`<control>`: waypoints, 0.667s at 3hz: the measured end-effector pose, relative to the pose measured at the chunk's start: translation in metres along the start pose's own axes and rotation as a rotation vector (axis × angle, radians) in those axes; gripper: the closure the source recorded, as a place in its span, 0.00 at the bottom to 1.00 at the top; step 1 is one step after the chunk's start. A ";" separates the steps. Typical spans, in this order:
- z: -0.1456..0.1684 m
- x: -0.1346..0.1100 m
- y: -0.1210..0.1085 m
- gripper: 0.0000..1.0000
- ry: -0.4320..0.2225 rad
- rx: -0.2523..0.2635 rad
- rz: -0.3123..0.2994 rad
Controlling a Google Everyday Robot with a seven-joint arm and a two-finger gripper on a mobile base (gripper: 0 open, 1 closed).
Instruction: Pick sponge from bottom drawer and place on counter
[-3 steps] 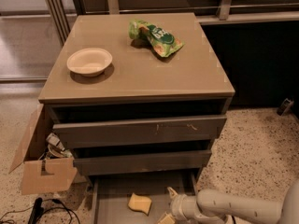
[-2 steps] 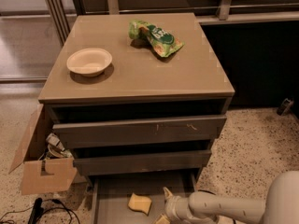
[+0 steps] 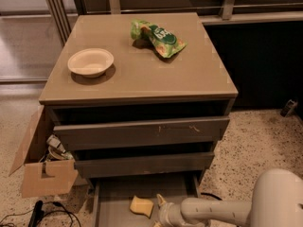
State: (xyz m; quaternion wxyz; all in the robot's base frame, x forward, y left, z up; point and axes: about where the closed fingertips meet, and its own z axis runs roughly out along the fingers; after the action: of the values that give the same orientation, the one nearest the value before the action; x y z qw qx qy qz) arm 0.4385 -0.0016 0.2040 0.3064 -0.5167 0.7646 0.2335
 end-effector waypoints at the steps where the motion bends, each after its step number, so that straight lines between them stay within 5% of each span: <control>1: 0.023 0.001 0.003 0.00 0.000 -0.005 -0.022; 2: 0.040 -0.002 -0.005 0.00 -0.013 0.007 -0.041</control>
Offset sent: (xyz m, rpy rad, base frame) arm 0.0379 0.0359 -0.0379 0.0043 -0.0783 0.0186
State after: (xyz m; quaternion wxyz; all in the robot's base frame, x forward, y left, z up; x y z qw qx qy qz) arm 0.4531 0.0248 0.1774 0.3177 -0.5298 0.7527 0.2279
